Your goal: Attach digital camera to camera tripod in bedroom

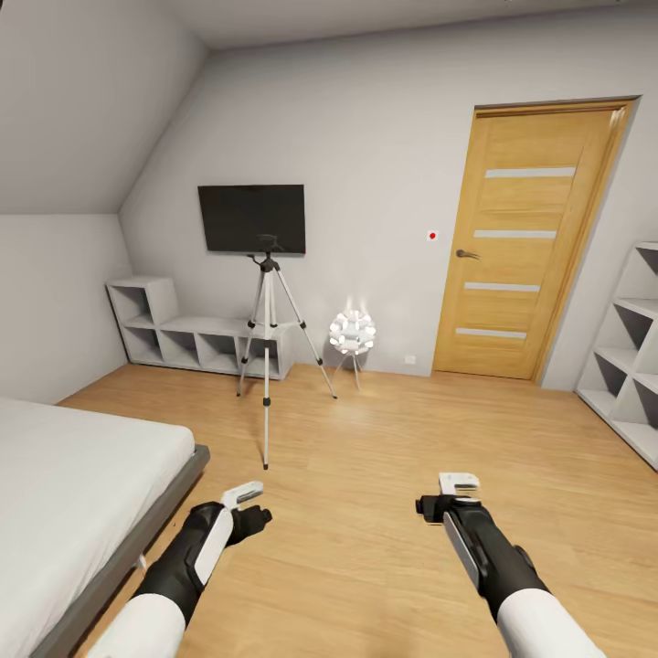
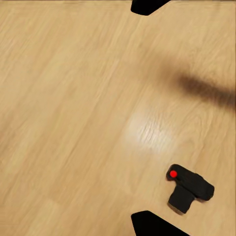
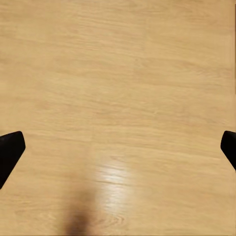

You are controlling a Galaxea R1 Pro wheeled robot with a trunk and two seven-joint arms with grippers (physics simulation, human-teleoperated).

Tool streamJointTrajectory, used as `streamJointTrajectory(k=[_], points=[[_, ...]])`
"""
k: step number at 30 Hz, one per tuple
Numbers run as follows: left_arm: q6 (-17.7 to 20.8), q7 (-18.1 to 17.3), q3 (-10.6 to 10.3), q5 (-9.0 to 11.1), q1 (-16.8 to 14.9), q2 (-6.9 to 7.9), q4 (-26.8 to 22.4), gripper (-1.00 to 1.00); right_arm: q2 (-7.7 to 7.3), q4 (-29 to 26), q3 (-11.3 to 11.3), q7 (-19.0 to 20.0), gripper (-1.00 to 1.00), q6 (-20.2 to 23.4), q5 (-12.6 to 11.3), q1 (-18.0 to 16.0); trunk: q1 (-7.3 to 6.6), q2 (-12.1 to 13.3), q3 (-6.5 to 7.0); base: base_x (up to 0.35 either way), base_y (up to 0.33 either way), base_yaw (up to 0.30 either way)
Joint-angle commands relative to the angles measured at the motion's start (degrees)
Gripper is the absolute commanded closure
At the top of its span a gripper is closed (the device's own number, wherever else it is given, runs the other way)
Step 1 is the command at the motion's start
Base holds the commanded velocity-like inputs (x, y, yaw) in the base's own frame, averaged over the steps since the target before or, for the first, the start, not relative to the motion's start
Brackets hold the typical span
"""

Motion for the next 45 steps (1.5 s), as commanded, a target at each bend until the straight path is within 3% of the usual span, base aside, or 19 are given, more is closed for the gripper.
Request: streamJointTrajectory(k=[1,7,16,21,28,45], points=[[-1.1,0.3,-0.5,0.3,-0.4,-0.67,-0.1,-1.00,0.07,-2.4,0.0,-0.1,-1.00,1.2,0.3,-0.1,0.00,0.0,-0.07,0.000,0.000,0.000],[-3.6,0.3,-2.0,0.2,-0.8,-1.68,-0.2,-1.00,-0.32,-7.3,0.2,0.1,-1.00,4.2,0.1,-0.2,0.00,0.0,-0.07,0.000,0.000,0.000],[-4.3,0.3,-2.2,0.5,-0.9,-2.45,0.3,-1.00,-0.38,-8.1,0.2,0.2,-1.00,7.8,-0.3,-0.2,0.00,0.0,-0.07,0.000,0.000,0.000],[-4.3,0.4,-2.4,0.5,-0.9,-4.00,0.3,-1.00,-0.48,-8.2,0.2,0.4,-1.00,8.7,-0.4,-0.3,0.00,0.0,-0.07,0.000,0.000,0.000],[-4.3,0.4,-2.5,0.5,-0.9,-4.06,-0.5,-1.00,-0.33,-8.3,0.2,1.3,-1.00,9.0,-0.2,-0.3,0.00,0.0,-0.07,0.000,0.000,0.000],[-3.9,0.3,-2.2,0.5,-1.0,-4.06,-0.5,-1.00,-0.06,-8.2,0.3,1.3,-1.00,9.0,-0.3,-0.3,3.73,-6.9,-3.12,0.000,0.000,0.000]])
